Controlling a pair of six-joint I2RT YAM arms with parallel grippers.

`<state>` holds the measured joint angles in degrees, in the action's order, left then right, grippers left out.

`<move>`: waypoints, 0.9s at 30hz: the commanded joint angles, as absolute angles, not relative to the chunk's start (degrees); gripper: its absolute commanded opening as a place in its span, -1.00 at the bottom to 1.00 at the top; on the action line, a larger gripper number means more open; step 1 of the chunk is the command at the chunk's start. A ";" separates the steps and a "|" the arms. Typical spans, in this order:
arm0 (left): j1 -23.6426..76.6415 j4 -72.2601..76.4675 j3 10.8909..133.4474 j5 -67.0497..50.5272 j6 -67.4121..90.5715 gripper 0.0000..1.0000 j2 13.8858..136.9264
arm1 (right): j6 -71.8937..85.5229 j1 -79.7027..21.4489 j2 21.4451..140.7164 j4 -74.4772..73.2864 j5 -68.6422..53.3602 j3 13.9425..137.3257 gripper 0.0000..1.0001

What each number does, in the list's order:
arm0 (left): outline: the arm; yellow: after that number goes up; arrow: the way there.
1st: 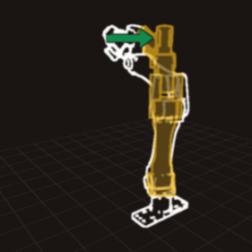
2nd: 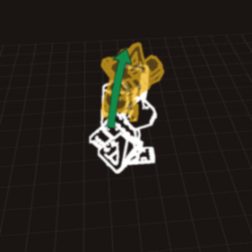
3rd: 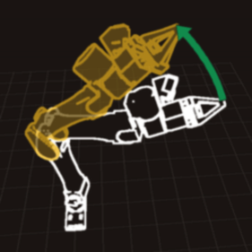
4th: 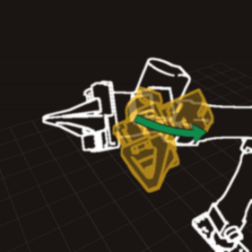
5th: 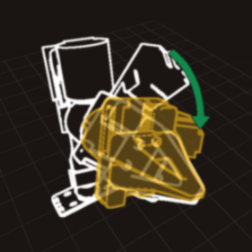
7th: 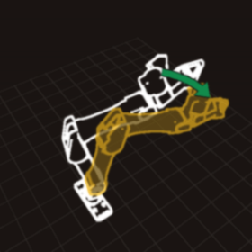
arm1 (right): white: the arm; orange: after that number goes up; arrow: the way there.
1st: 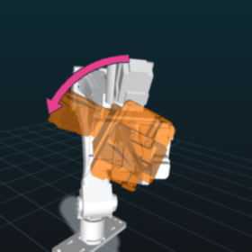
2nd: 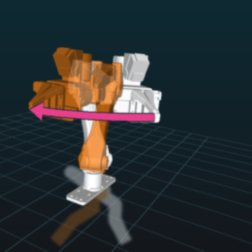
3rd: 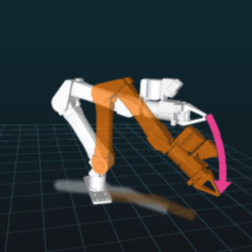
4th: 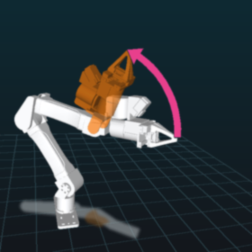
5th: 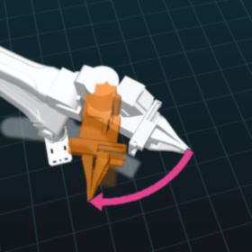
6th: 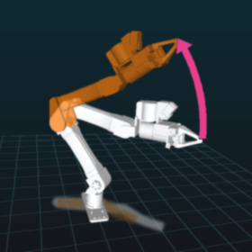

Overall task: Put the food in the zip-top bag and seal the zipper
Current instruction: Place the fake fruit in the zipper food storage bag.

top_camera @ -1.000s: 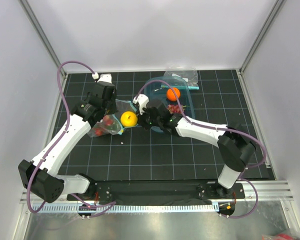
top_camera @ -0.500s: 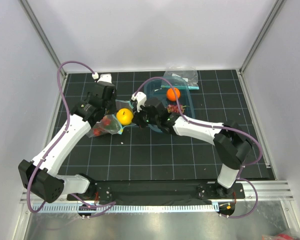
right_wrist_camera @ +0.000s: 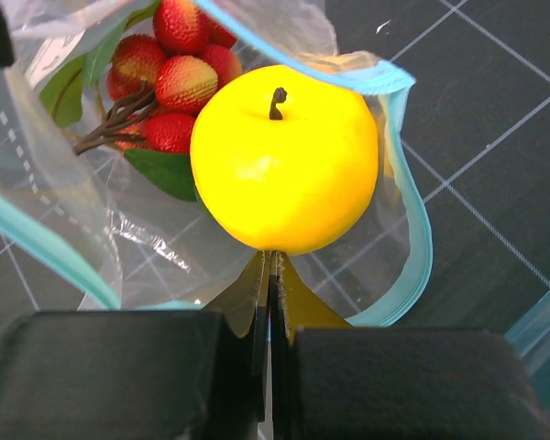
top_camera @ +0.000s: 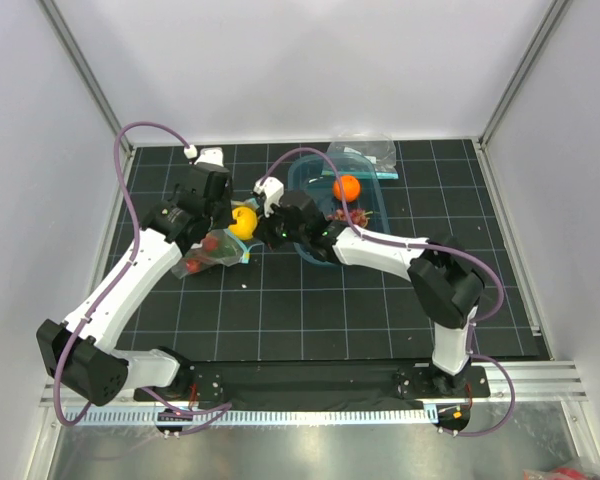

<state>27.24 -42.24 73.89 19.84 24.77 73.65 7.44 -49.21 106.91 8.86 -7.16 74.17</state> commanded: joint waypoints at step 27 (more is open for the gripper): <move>26.28 -40.61 74.36 17.40 24.17 -1.00 71.54 | 7.91 -49.04 111.53 12.30 -3.52 80.15 -0.98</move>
